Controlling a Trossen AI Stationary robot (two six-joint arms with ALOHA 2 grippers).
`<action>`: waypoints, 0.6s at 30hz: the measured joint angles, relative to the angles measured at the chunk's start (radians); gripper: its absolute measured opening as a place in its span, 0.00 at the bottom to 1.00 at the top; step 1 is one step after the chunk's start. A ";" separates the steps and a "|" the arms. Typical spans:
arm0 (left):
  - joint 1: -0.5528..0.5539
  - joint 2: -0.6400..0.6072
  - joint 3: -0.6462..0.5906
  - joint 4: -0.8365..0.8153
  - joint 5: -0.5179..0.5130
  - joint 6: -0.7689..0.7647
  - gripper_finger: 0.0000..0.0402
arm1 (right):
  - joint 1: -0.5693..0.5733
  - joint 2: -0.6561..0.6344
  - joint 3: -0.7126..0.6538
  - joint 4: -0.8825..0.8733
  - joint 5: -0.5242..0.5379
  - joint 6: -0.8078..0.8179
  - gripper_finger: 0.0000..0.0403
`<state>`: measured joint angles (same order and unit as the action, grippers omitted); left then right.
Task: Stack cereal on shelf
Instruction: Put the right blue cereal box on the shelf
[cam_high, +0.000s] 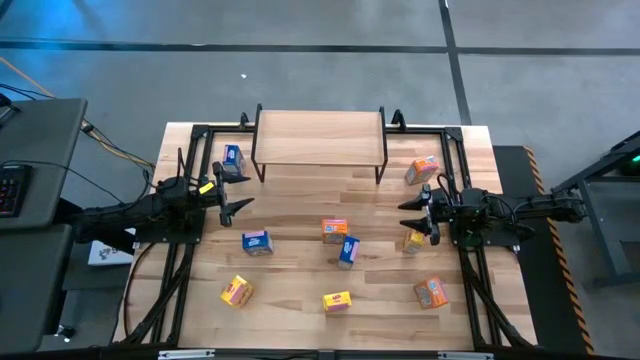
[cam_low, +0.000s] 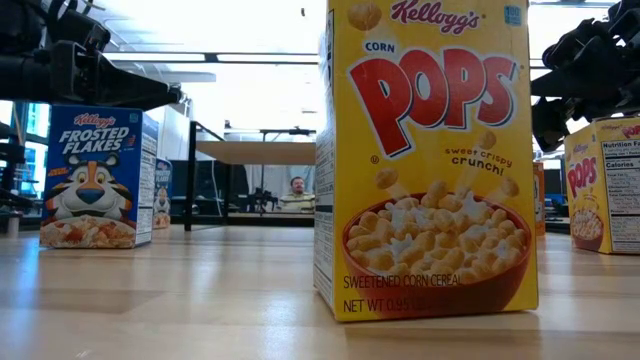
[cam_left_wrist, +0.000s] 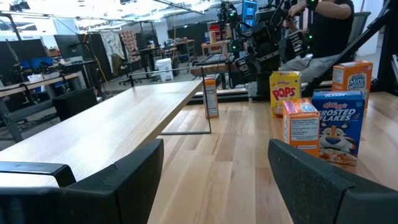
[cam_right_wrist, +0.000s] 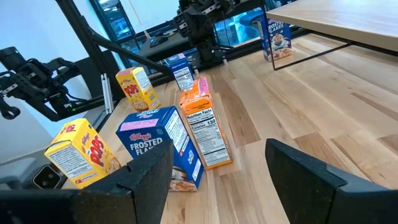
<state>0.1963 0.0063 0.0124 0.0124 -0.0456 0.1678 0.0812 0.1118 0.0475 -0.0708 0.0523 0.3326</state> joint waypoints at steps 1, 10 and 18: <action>0.000 0.000 0.000 0.000 0.000 0.000 0.70 | 0.000 0.000 0.000 0.000 0.000 0.000 0.62; 0.000 0.000 0.000 0.000 0.000 0.000 0.70 | 0.000 0.000 0.000 0.000 0.000 -0.001 0.62; 0.000 0.000 0.000 0.000 0.000 0.000 0.70 | 0.000 0.000 0.000 0.000 -0.001 -0.075 0.65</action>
<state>0.1959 0.0063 0.0127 0.0124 -0.0452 0.1677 0.0814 0.1119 0.0476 -0.0708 0.0509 0.2576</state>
